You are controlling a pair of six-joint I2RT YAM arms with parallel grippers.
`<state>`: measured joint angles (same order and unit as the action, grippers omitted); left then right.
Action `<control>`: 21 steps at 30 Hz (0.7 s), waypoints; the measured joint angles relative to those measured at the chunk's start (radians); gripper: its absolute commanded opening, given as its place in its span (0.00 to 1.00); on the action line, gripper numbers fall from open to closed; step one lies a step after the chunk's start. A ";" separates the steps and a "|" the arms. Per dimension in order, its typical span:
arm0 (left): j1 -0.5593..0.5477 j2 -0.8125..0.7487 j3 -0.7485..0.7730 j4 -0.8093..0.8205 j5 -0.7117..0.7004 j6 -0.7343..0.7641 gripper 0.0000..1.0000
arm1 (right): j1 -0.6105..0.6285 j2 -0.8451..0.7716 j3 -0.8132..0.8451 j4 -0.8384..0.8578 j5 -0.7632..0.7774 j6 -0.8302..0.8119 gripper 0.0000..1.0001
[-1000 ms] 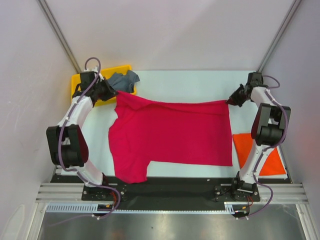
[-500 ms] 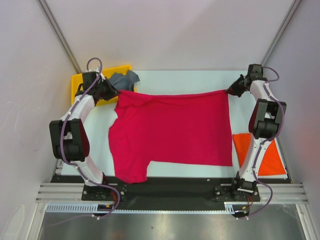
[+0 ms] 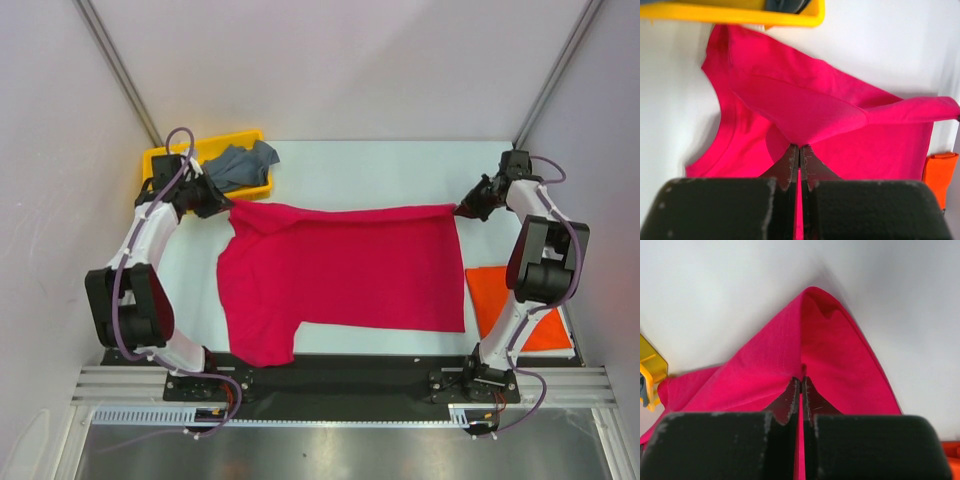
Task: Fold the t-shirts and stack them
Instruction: Fold the tshirt
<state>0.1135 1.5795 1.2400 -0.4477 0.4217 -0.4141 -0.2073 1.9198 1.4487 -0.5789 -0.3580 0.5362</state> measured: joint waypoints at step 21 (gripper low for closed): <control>0.011 -0.020 -0.121 -0.075 -0.001 0.022 0.00 | -0.005 -0.047 -0.155 -0.012 -0.030 -0.066 0.00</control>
<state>0.1249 1.5597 1.1194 -0.5228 0.4210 -0.3920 -0.2123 1.8729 1.2938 -0.5911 -0.3878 0.4698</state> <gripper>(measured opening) 0.009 0.012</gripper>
